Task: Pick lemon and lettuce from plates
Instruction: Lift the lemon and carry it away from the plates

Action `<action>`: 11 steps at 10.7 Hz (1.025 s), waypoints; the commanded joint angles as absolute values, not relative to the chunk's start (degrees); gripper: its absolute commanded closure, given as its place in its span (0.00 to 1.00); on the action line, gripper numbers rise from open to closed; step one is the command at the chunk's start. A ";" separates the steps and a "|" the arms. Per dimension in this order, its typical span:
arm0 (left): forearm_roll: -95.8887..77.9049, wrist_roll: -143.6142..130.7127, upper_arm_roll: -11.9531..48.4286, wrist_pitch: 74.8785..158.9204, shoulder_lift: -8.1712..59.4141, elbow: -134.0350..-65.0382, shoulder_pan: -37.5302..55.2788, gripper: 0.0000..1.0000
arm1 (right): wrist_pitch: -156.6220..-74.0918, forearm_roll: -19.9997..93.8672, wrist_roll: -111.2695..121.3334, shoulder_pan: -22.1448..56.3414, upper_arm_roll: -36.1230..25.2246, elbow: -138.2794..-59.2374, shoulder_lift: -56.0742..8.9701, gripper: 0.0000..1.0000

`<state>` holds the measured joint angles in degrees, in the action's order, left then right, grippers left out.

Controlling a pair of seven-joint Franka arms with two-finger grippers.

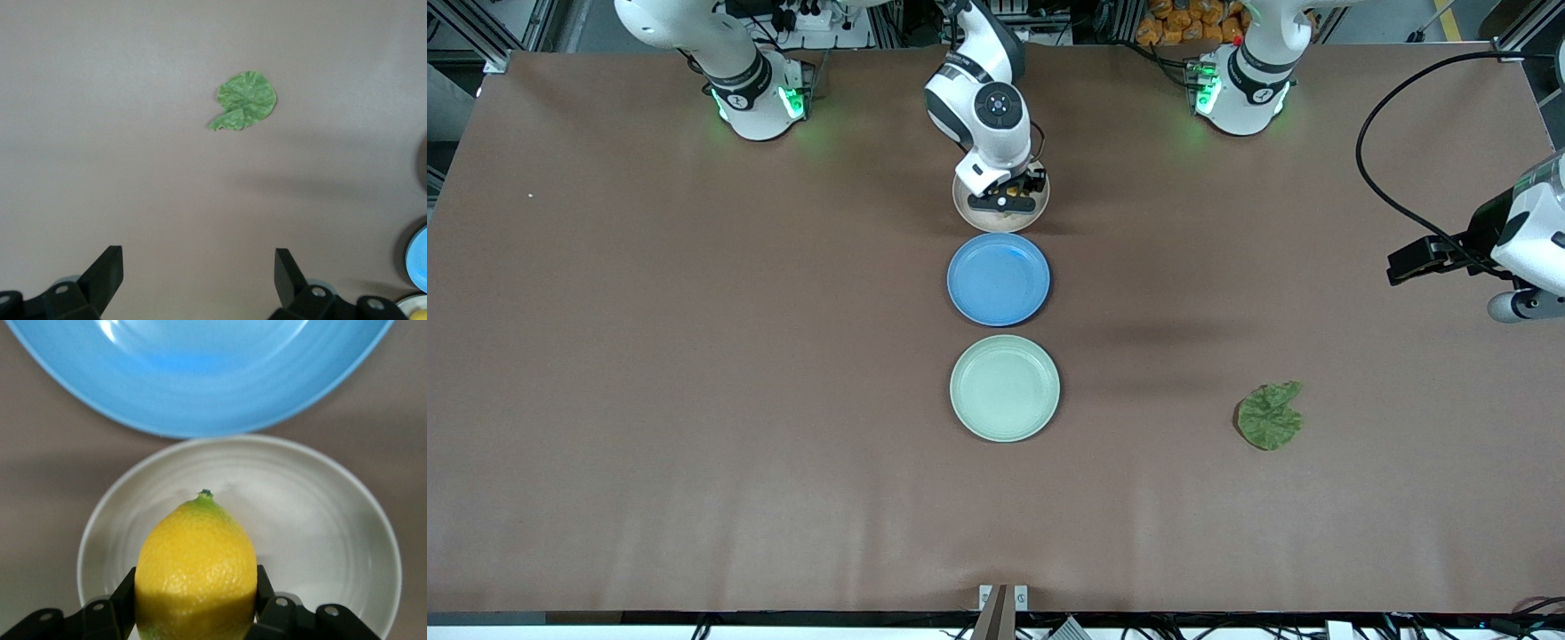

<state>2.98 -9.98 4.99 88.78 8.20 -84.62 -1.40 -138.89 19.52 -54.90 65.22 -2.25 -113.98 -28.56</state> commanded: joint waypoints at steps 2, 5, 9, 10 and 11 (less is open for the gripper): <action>2.02 -9.84 5.18 89.21 8.09 -84.46 -1.58 0.00 | -136.68 19.69 -53.98 65.04 -8.68 -115.23 -21.63 1.00; 2.11 -9.93 5.19 89.21 8.00 -84.20 -1.06 0.00 | -134.47 19.34 -45.28 65.04 -15.36 -114.70 -19.78 1.00; 2.11 -9.84 5.71 90.53 9.14 -84.29 -0.79 0.00 | -130.10 19.34 -29.06 65.04 -27.56 -114.44 -19.42 1.00; 2.02 -9.84 5.71 90.61 9.23 -84.20 -0.70 0.00 | -128.51 19.42 -22.22 65.04 -31.86 -114.09 -19.42 1.00; 2.02 -9.84 5.71 90.70 9.40 -84.20 -0.44 0.00 | -126.23 19.42 -16.75 64.95 -35.21 -113.56 -19.51 1.00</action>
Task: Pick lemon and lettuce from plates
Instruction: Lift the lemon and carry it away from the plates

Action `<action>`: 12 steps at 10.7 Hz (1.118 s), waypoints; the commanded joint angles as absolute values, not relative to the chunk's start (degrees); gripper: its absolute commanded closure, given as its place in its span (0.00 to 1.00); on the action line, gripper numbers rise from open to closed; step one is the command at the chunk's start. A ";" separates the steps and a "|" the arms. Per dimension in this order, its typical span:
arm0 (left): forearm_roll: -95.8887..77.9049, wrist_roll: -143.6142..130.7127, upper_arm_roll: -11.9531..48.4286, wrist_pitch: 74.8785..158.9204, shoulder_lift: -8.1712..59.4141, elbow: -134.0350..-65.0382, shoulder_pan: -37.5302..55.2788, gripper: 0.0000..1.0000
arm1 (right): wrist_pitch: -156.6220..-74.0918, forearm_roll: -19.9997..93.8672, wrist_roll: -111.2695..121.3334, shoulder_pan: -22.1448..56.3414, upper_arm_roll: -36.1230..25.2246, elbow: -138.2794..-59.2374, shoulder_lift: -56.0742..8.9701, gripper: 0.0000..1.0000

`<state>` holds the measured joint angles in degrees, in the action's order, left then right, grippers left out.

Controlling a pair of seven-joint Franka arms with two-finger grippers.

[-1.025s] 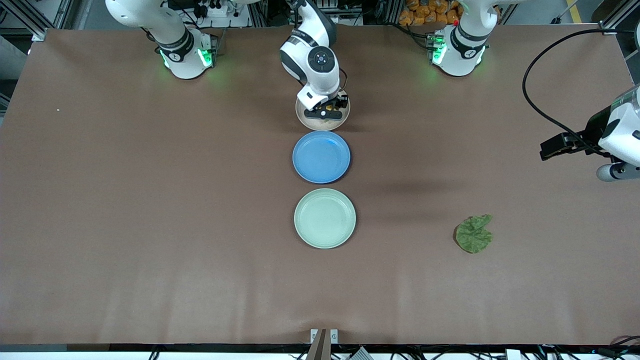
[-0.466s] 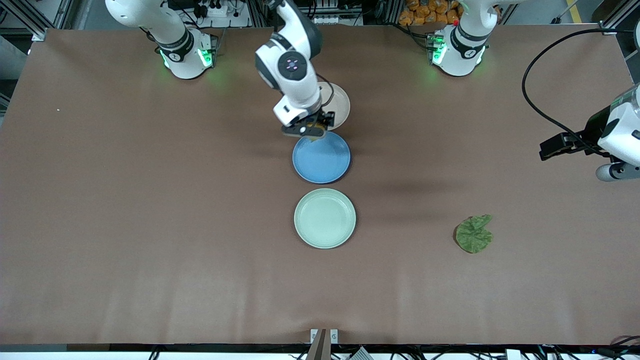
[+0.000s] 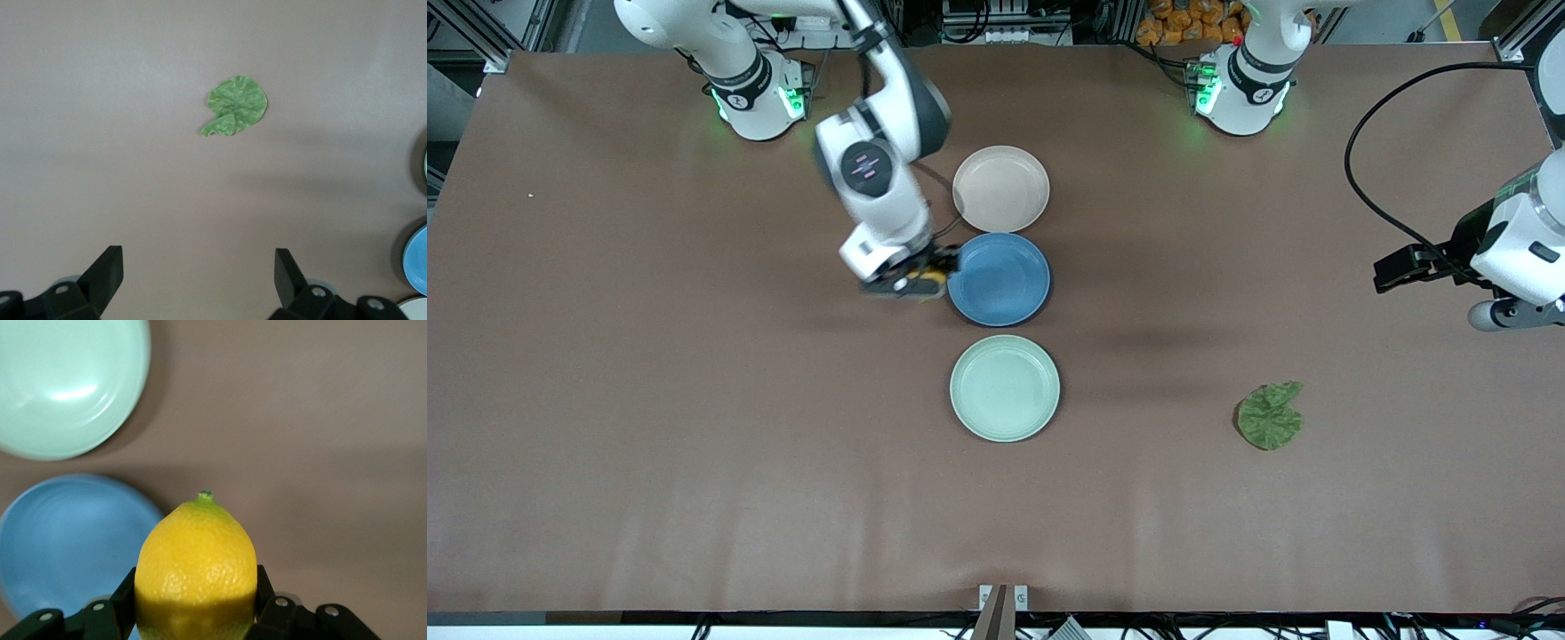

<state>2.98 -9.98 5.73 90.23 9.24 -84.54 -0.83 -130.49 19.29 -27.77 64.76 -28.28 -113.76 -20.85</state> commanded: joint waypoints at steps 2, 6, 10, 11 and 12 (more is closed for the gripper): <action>1.93 -9.84 5.71 91.32 9.32 -84.20 -0.35 0.00 | -125.68 19.42 -9.26 61.90 -37.96 -113.55 -20.12 1.00; 1.85 -10.02 5.71 91.32 9.23 -84.20 0.44 0.00 | -125.86 19.60 7.09 49.86 -37.88 -113.55 -20.92 1.00; 1.93 -10.20 5.71 91.49 9.40 -84.29 0.79 0.00 | -126.83 19.95 20.28 40.36 -37.79 -112.42 -24.25 1.00; 1.93 -10.20 5.71 91.58 9.40 -84.29 1.31 0.00 | -126.91 20.04 21.96 38.78 -37.79 -111.89 -25.30 1.00; 2.28 -10.28 5.71 91.84 9.40 -84.29 1.84 0.00 | -127.26 20.04 23.71 37.19 -37.71 -111.36 -26.53 1.00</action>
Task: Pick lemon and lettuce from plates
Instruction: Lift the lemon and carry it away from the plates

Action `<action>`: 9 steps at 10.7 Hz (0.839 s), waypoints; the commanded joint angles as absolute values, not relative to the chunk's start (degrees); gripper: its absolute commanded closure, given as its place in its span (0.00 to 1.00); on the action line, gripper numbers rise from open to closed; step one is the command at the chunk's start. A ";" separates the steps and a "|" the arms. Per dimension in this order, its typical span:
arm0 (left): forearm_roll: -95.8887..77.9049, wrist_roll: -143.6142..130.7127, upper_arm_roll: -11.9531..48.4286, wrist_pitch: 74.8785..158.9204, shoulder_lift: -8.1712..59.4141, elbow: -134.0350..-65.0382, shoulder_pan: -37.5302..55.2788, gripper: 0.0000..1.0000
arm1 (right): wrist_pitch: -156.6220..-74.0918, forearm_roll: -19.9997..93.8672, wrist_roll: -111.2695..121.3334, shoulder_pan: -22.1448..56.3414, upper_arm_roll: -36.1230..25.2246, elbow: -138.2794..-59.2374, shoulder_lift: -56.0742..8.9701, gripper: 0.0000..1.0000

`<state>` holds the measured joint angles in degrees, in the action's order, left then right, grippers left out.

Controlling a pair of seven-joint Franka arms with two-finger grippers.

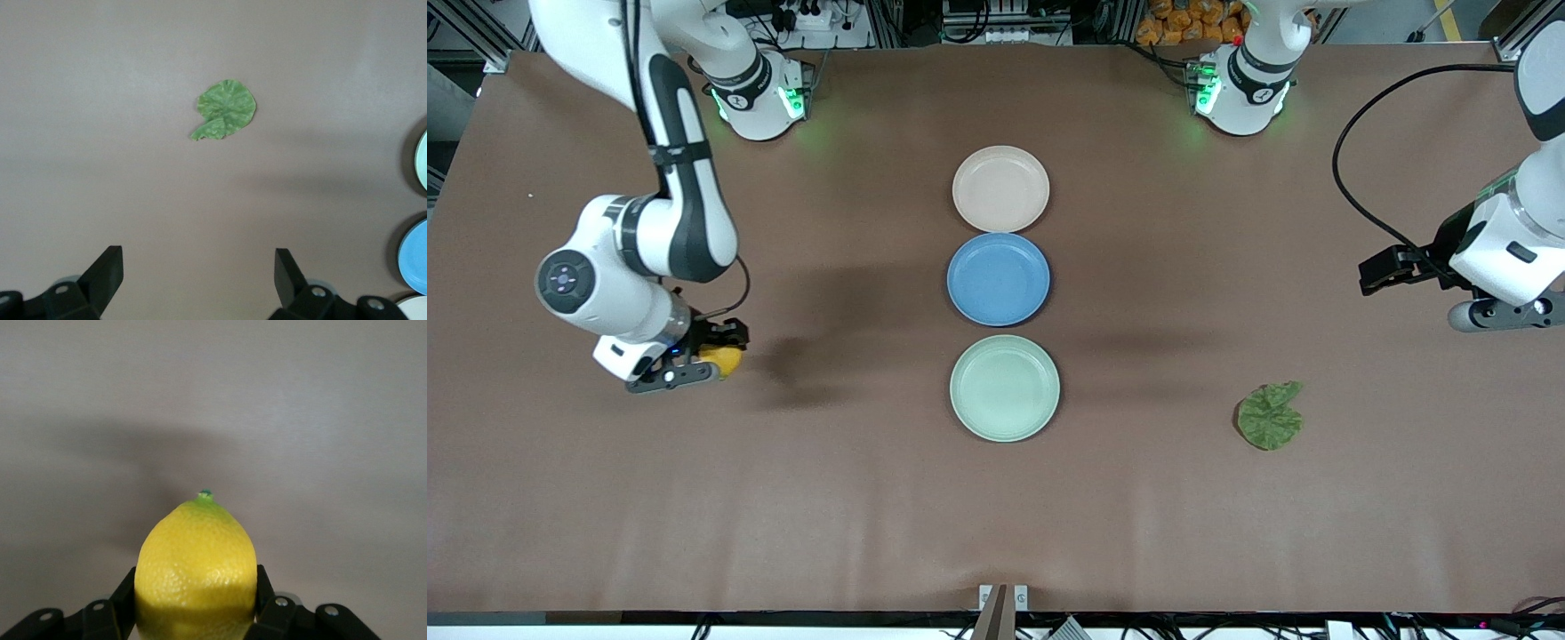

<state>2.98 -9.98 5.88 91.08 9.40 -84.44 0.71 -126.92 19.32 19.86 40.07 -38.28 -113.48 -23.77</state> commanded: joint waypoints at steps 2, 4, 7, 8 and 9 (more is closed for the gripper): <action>2.28 -10.45 5.71 91.85 9.40 -84.46 1.76 0.00 | -127.88 21.26 27.23 33.85 -37.36 -110.49 -29.43 1.00; 2.46 -9.93 5.71 91.85 9.84 -84.20 1.67 0.00 | -129.11 23.89 32.15 29.12 -34.91 -108.47 -33.21 1.00; 2.55 -9.84 5.71 91.85 9.93 -84.29 1.76 0.00 | -131.92 24.87 34.54 23.31 -29.81 -108.28 -35.33 1.00; 2.46 -9.93 5.71 91.85 9.93 -84.46 1.84 0.00 | -131.92 24.96 34.45 22.77 -29.27 -108.28 -35.33 0.63; 2.46 -9.84 5.71 91.76 9.93 -84.46 1.76 0.00 | -131.84 25.40 34.28 22.85 -29.18 -108.28 -35.25 0.14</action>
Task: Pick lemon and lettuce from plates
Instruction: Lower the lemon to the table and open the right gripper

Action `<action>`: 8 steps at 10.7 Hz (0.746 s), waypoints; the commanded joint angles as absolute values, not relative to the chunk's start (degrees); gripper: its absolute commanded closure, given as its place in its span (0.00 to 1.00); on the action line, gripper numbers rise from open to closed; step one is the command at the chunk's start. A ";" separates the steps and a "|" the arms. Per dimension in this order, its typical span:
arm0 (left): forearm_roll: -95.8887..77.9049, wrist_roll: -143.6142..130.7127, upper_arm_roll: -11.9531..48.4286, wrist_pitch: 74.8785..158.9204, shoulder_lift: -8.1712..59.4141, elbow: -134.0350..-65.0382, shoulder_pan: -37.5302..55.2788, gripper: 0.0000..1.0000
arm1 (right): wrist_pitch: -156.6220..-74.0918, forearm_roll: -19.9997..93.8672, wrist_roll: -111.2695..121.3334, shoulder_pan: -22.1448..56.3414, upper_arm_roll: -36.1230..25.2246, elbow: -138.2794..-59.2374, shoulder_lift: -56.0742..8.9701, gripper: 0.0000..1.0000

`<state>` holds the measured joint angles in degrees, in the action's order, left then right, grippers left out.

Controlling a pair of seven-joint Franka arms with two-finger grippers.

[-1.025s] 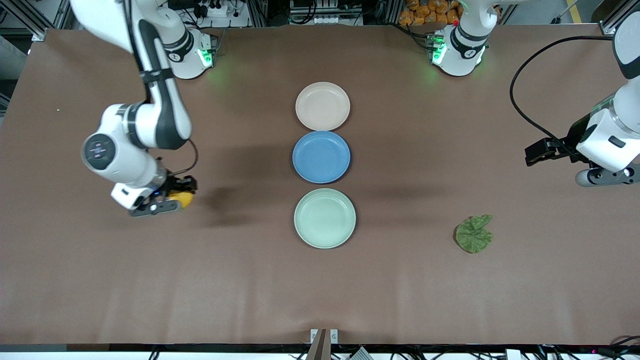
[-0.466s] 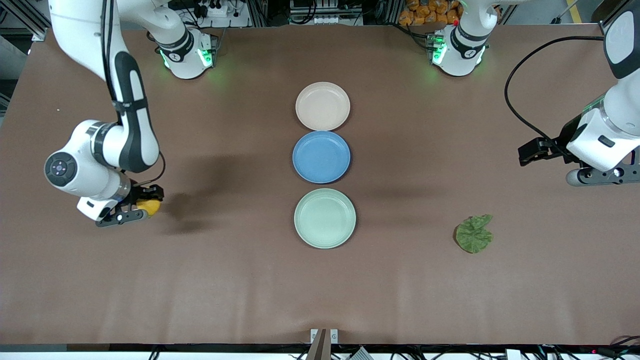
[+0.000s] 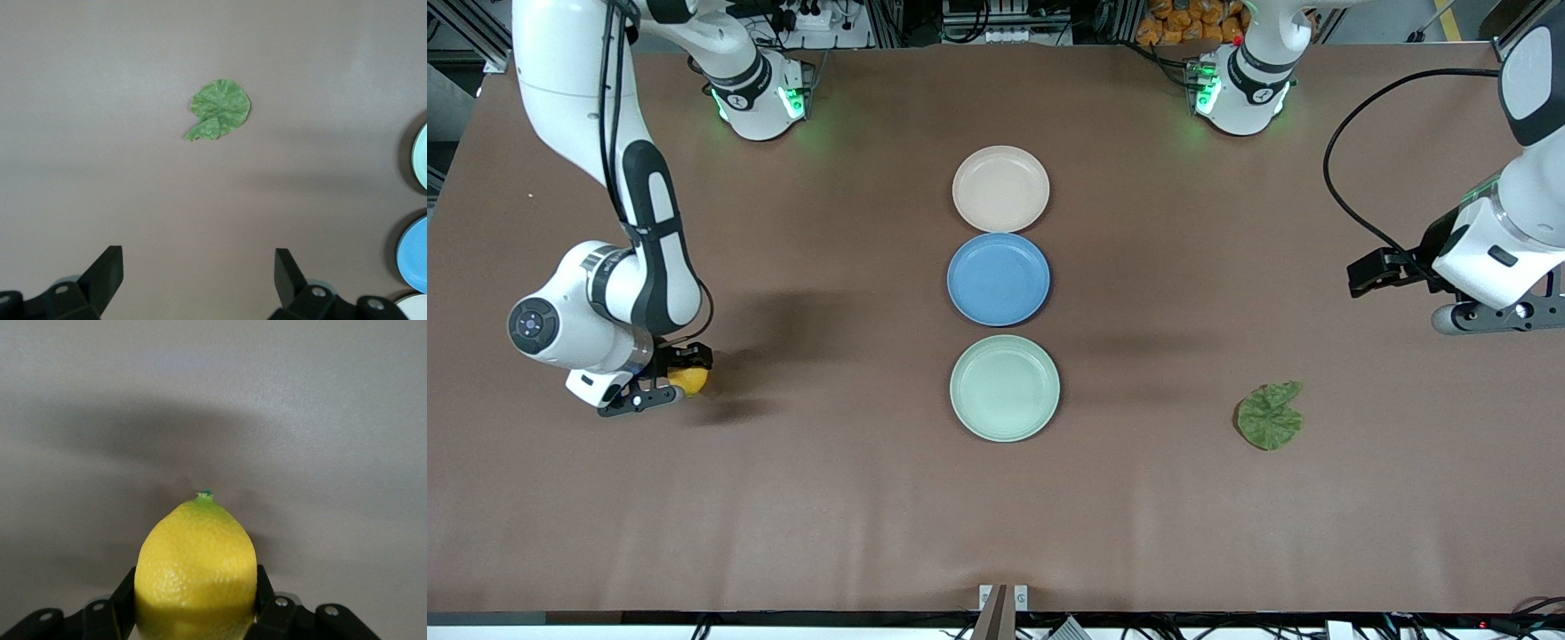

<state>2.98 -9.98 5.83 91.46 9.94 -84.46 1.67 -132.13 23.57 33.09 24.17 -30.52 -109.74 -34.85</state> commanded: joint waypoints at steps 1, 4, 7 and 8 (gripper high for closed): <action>2.46 -9.84 5.71 91.76 9.93 -84.46 1.84 0.00 | -131.75 25.84 34.36 22.85 -29.27 -108.28 -35.24 0.00; 2.55 -9.67 5.71 91.76 9.84 -84.11 1.67 0.00 | -131.49 25.84 34.45 23.20 -29.27 -108.11 -34.63 0.00; 2.55 -9.84 5.71 91.76 9.84 -84.02 1.85 0.00 | -131.05 25.75 35.76 23.03 -29.36 -106.44 -33.93 0.00; 2.55 -9.93 5.71 91.76 9.76 -83.94 1.85 0.00 | -130.78 25.75 35.95 23.03 -29.44 -106.35 -33.66 0.00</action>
